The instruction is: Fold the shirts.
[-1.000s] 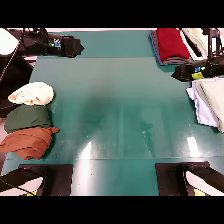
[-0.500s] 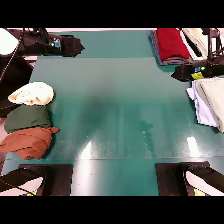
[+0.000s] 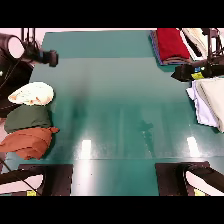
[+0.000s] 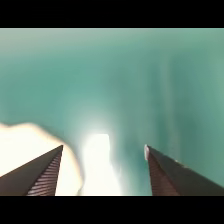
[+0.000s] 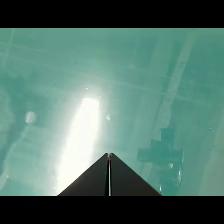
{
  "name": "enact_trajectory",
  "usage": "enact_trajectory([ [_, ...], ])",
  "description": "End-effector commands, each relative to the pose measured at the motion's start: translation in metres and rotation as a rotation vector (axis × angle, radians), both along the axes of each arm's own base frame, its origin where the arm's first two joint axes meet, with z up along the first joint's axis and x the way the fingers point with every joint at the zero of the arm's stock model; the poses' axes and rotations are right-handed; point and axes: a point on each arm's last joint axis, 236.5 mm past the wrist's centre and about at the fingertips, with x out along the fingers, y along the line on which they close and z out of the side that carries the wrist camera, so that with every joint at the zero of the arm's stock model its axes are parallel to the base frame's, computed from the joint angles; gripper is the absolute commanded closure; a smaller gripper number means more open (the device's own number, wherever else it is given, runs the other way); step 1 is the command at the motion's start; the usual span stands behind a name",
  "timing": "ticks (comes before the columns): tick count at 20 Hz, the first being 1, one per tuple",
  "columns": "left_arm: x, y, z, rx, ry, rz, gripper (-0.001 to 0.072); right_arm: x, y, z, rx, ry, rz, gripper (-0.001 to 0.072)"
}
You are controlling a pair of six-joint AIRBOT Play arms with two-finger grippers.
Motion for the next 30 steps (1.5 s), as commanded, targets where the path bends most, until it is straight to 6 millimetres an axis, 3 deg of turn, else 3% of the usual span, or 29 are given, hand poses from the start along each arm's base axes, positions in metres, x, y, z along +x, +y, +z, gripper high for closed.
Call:
enact_trajectory([
  [1, -0.024, 0.073, -0.097, 0.003, 0.249, 0.179, 0.0097, 0.0, 0.0, 0.0, 0.001, 0.001, 0.0, 0.0689],
  [3, -0.04, 0.094, -0.143, -0.001, 0.35, 0.224, 0.0097, 0.0, 0.0, 0.0, 0.001, 0.001, 0.0, 0.0689],
  [5, -0.049, 0.107, -0.168, -0.006, 0.403, 0.253, 0.0097, 0.0, 0.0, 0.0, 0.001, 0.001, -0.001, 0.0689],
  [7, -0.05, 0.112, -0.172, -0.001, 0.412, 0.261, 0.0098, 0.0, 0.0, 0.0, 0.001, 0.0, -0.001, 0.0689],
  [8, -0.048, 0.114, -0.168, 0.004, 0.401, 0.261, 0.0152, 0.001, 0.0, 0.0, 0.002, -0.003, -0.002, 0.0689],
  [10, -0.041, 0.114, -0.15, 0.004, 0.359, 0.261, 0.0693, 0.002, 0.0, 0.001, 0.003, -0.01, -0.004, 0.0689],
  [12, -0.027, 0.115, -0.108, 0.004, 0.258, 0.256, 0.0687, 0.004, 0.001, 0.005, 0.007, -0.024, -0.005, 0.0688],
  [13, -0.018, 0.114, -0.072, 0.003, 0.167, 0.247, 0.0687, 0.006, 0.001, 0.012, 0.012, -0.039, -0.004, 0.0689],
  [16, -0.012, 0.088, 0.073, 0.02, -0.159, 0.158, 0.0687, 0.013, 0.001, 0.057, 0.018, -0.149, -0.005, 0.0689],
  [18, -0.035, 0.049, 0.162, 0.038, -0.342, 0.048, 0.0688, 0.017, 0.001, 0.094, 0.025, -0.24, -0.008, 0.0689],
  [19, -0.05, 0.028, 0.191, 0.034, -0.399, -0.007, 0.0688, 0.018, 0.001, 0.113, 0.029, -0.286, -0.01, 0.0689],
  [21, -0.077, -0.023, 0.224, 0.002, -0.466, -0.135, 0.0688, 0.017, 0.0, 0.146, 0.036, -0.372, -0.013, 0.0689],
  [23, -0.096, -0.086, 0.223, -0.042, -0.451, -0.292, 0.0688, 0.015, -0.002, 0.177, 0.037, -0.452, -0.02, 0.0689],
  [25, -0.116, -0.165, 0.208, -0.114, -0.396, -0.486, 0.0688, 0.012, -0.007, 0.202, 0.039, -0.513, -0.032, 0.0689],
  [29, -0.168, -0.331, 0.171, -0.214, -0.349, -0.915, 0.0683, 0.007, -0.023, 0.221, 0.031, -0.55, -0.071, 0.0689],
  [30, -0.183, -0.366, 0.161, -0.258, -0.34, -0.997, 0.0472, 0.006, -0.026, 0.22, 0.027, -0.542, -0.074, 0.0689],
])
